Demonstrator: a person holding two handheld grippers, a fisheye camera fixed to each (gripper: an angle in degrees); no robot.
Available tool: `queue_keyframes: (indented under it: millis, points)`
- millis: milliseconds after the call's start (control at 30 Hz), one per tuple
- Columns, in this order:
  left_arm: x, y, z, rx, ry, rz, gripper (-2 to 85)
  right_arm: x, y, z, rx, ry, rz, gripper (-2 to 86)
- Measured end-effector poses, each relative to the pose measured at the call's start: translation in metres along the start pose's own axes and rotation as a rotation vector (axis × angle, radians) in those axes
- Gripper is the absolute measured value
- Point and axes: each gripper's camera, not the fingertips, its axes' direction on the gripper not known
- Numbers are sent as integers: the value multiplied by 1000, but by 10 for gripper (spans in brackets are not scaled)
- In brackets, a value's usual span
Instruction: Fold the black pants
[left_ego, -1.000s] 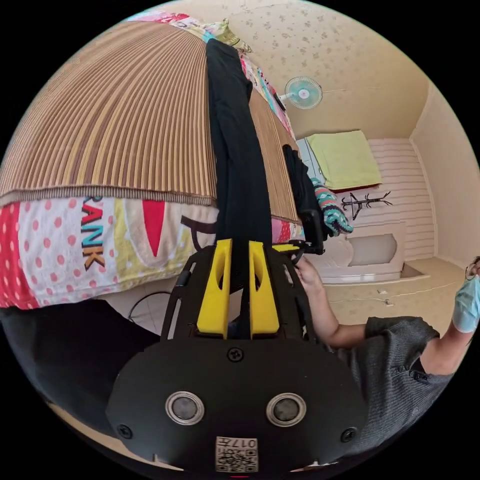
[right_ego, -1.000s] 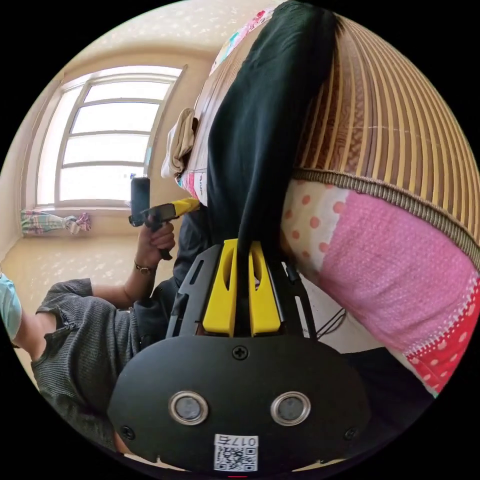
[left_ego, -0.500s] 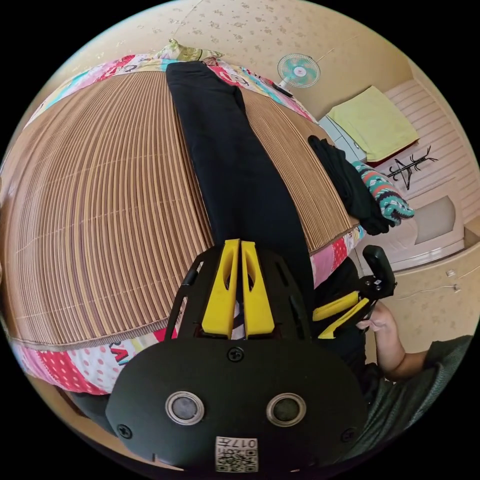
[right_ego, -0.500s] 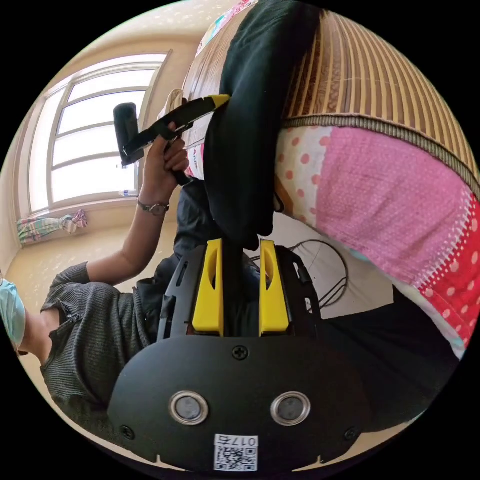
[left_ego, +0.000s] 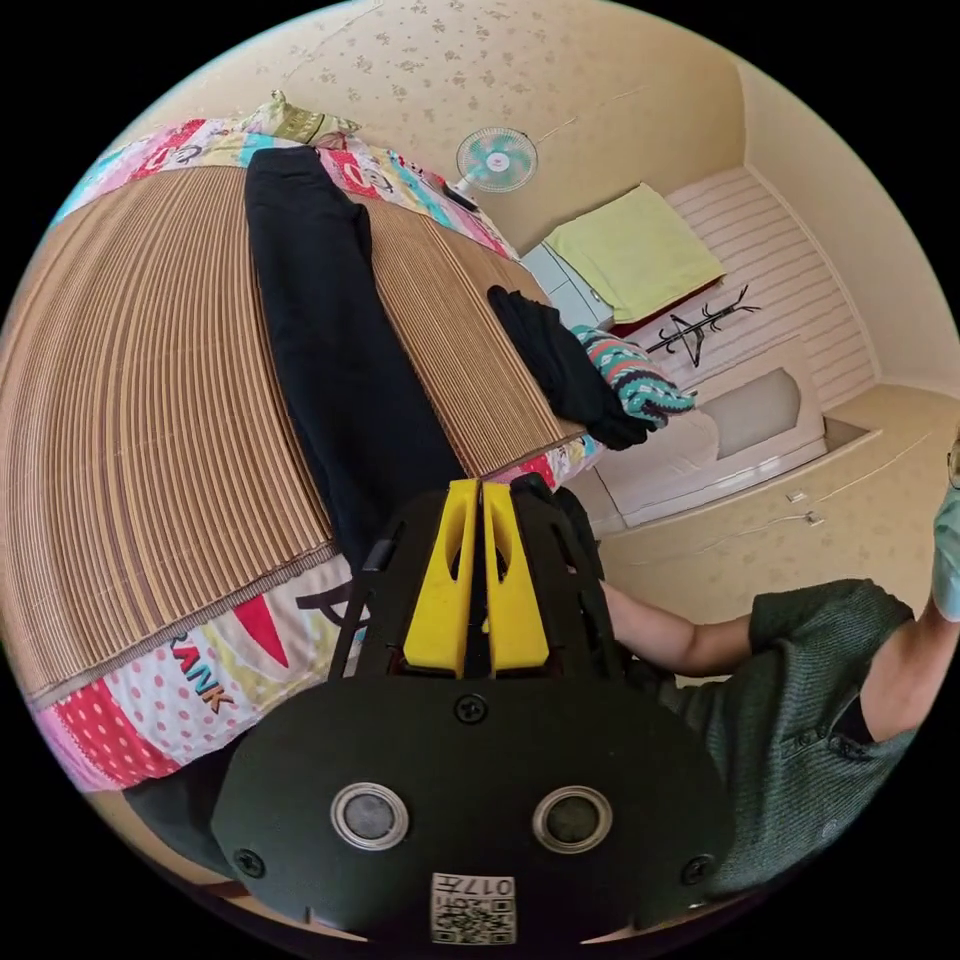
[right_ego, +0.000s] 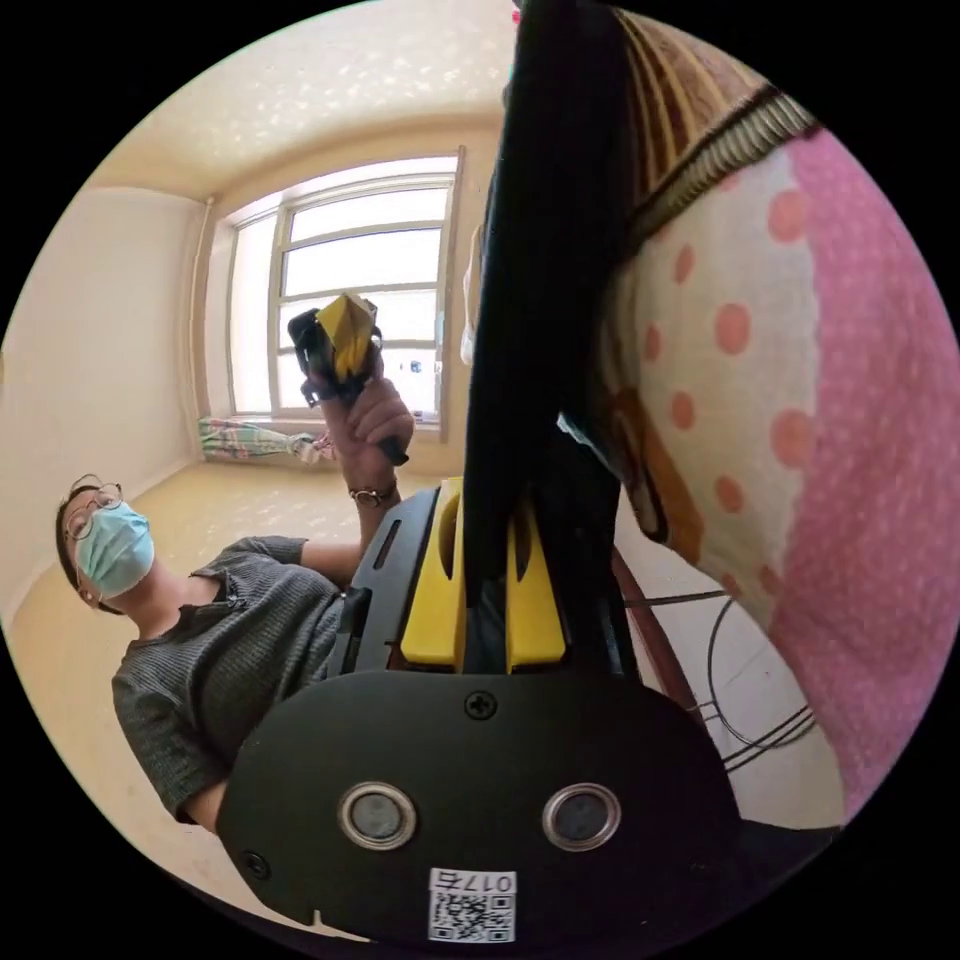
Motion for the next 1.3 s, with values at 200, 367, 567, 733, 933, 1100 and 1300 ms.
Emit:
queue_keyframes:
  millis: [200, 367, 567, 733, 933, 1100, 1300]
  points:
    - [0, -63, 28, -155, -92, 124, -10, -151, 26, 25, -224, -43, -465, 37]
    - [-20, -27, 136, -518, 18, 47, -10, -223, 30, -7, -84, -154, -657, 37]
    - [-43, 45, 144, -405, 304, -222, -10, -179, -36, -66, 75, 108, -330, 42]
    - [-73, 62, 77, -191, 222, -381, -10, -83, -101, -90, 106, 123, -58, 68]
    - [-76, 85, 6, 66, 240, -393, -10, -76, -130, -106, 225, -23, -97, 150]
    - [-36, 79, -16, 212, 252, -144, -6, -138, -98, -111, 178, 295, -154, 145]
    - [-20, 48, 19, 14, 57, -147, 81, -134, -21, -97, 117, 732, 15, 138]
